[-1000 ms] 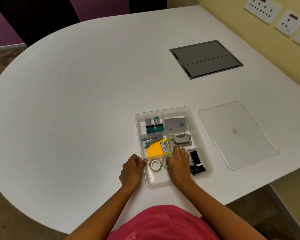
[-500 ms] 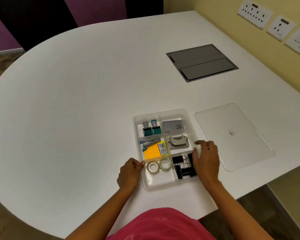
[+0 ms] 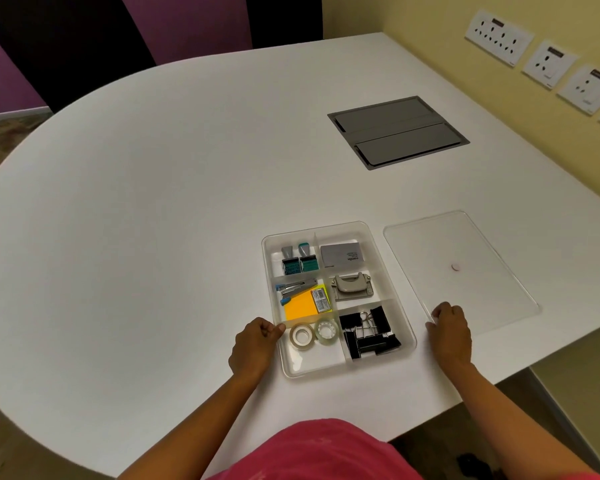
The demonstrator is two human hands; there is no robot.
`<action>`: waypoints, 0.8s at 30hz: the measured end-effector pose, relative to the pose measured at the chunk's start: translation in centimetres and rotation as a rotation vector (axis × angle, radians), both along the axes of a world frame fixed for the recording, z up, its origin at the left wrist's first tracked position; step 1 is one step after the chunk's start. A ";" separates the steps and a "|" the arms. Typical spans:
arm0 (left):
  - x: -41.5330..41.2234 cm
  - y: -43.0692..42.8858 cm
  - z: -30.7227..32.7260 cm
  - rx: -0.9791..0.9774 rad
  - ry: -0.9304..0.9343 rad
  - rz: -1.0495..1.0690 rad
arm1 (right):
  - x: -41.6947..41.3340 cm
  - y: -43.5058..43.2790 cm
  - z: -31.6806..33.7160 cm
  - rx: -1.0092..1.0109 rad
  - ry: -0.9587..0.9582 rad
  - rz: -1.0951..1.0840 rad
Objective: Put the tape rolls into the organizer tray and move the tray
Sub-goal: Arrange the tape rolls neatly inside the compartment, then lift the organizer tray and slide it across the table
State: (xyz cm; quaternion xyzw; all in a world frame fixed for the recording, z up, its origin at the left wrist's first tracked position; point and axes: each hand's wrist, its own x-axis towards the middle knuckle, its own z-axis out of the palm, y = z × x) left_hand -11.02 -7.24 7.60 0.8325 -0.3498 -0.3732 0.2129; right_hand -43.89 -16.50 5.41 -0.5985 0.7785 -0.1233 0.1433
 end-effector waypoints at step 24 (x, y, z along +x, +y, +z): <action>1.4 1.5 2.5 -0.229 0.240 0.236 | 7.1 3.7 14.5 -0.614 -0.130 0.365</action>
